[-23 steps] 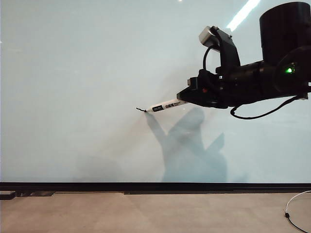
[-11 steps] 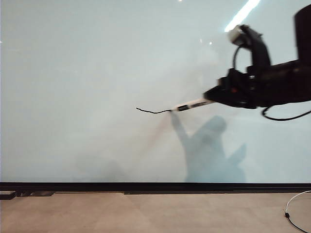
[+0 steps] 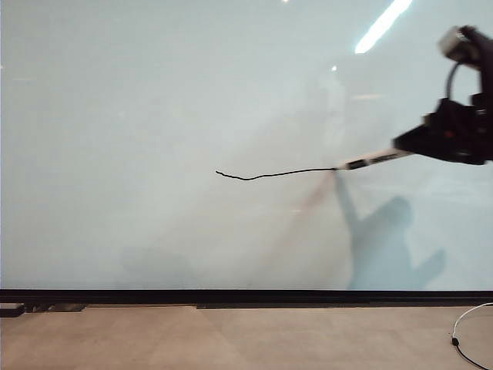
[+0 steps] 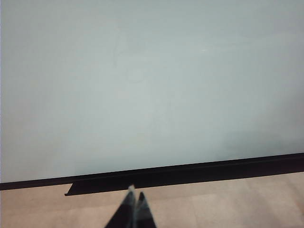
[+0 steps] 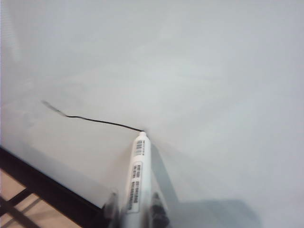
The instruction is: Pick up the pen on the shelf to the right of the whiteboard and draw a straight line.
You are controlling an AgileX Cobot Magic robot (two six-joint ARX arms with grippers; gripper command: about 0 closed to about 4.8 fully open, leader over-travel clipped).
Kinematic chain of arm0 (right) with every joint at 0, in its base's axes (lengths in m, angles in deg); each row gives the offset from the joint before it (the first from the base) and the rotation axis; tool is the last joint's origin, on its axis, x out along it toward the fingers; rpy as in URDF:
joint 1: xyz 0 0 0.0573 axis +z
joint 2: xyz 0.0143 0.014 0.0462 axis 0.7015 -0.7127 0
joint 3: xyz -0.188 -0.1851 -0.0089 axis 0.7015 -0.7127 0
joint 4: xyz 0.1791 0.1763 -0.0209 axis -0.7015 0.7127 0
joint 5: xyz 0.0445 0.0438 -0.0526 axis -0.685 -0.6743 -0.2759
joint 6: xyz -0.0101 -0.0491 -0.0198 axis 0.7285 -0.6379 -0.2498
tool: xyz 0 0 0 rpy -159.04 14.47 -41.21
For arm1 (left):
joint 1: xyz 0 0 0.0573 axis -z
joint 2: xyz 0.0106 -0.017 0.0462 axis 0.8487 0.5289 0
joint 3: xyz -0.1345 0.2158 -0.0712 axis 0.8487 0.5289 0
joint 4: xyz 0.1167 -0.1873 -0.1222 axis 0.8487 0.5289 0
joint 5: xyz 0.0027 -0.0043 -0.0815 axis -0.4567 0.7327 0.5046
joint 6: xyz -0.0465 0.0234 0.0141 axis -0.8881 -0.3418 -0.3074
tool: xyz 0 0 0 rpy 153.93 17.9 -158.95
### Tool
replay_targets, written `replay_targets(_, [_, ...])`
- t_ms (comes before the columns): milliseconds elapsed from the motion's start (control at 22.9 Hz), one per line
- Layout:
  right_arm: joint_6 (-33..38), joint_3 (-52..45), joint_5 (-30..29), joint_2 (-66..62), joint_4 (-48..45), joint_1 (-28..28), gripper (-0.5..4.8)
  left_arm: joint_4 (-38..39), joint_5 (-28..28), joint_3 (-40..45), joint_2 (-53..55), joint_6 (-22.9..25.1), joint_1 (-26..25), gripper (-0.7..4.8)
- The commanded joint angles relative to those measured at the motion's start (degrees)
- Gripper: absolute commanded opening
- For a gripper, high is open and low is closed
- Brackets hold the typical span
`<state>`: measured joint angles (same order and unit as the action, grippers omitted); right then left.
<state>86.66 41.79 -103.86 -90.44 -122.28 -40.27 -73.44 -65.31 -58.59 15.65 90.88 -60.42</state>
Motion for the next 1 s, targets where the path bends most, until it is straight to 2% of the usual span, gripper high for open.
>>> replay_targets(44, [0.0, -1.9, 1.6, 2.4, -1.9, -3.2, -0.06, -0.3, 0.0, -0.2, 0.0, 0.0, 0.0, -0.05])
replay_targets(262, [0.0, -2.8, -1.2, 3.3, -2.0, -6.4, -0.06, -0.3, 0.0, -0.2, 0.0, 0.0, 0.0, -0.05])
replay_targets(567, [2.5, -3.5, -4.7, 3.4, -3.2, -5.7, -0.06, -0.3, 0.0, -0.2, 0.0, 0.0, 0.0, -0.05])
replay_targets(872, [2.6, -12.3, 3.0, 12.6, -4.9, -4.5, -0.06, -0.3, 0.0, -0.2, 0.0, 0.0, 0.0, -0.05])
replay_targets(1003, [2.2, -14.3, 5.7, 17.7, -0.3, -4.6, -0.06, -0.3, 0.0, -0.2, 0.0, 0.0, 0.0, -0.05])
